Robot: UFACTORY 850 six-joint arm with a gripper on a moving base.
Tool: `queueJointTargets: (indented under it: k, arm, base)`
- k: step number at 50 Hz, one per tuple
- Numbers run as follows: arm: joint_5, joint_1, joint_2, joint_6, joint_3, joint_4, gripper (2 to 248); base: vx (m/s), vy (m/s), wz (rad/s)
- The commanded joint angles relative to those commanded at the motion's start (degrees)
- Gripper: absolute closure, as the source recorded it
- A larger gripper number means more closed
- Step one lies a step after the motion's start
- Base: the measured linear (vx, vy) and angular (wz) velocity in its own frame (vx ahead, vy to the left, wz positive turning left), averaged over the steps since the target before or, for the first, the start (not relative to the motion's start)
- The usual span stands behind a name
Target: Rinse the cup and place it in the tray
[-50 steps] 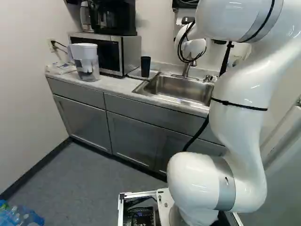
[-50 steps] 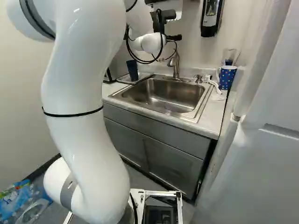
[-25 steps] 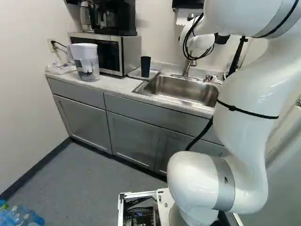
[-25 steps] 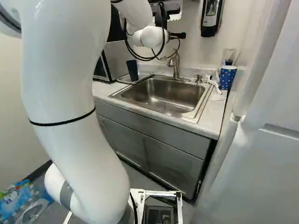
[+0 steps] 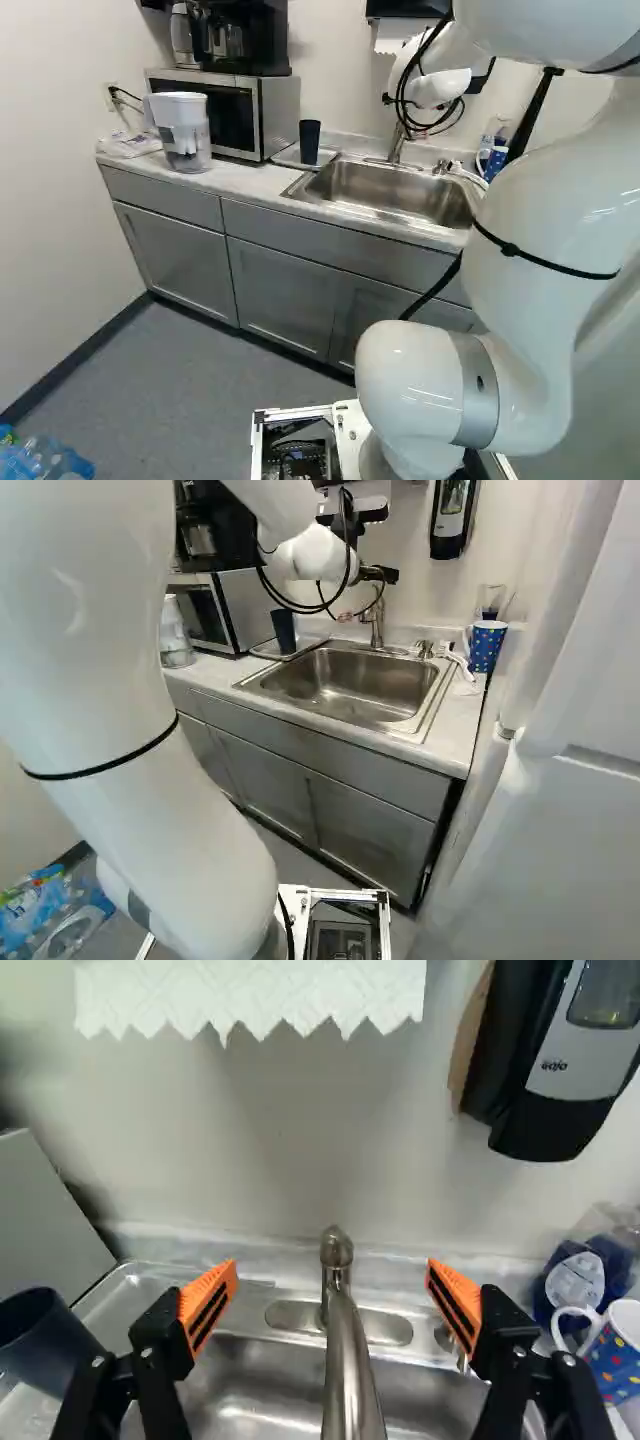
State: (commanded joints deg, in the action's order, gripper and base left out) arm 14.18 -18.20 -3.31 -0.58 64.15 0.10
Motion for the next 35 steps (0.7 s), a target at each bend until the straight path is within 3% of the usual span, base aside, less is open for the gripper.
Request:
queueJointTargets:
  k: [35]
  arm:
    - [-19.7, -1.6, 9.5, 0.0, -9.4, 0.0, 3]
  base:
    - [0.000, 0.000, 0.000]
